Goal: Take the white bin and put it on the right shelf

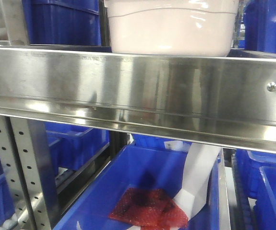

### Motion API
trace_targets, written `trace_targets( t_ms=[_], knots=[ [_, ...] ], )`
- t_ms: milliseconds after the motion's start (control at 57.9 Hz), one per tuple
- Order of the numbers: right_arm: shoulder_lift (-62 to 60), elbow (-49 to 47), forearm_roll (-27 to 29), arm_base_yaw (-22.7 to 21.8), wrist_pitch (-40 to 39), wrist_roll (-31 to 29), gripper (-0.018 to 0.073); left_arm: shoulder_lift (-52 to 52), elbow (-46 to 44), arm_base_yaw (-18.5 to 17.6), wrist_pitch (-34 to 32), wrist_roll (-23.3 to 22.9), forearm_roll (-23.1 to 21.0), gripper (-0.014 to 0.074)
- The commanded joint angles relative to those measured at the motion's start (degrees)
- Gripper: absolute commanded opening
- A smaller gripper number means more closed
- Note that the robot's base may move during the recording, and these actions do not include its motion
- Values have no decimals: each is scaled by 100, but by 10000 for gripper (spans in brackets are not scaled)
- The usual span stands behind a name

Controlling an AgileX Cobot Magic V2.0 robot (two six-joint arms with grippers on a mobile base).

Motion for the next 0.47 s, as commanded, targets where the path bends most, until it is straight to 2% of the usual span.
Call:
trace_targets(
  t_ms=[0, 449],
  knots=[
    [-111, -17, 28, 20, -466, 4, 69, -54, 54, -20, -508, -25, 6, -117],
    [-111, -17, 28, 20, -466, 4, 69, -54, 54, -20, -508, -25, 6, -117]
  ],
)
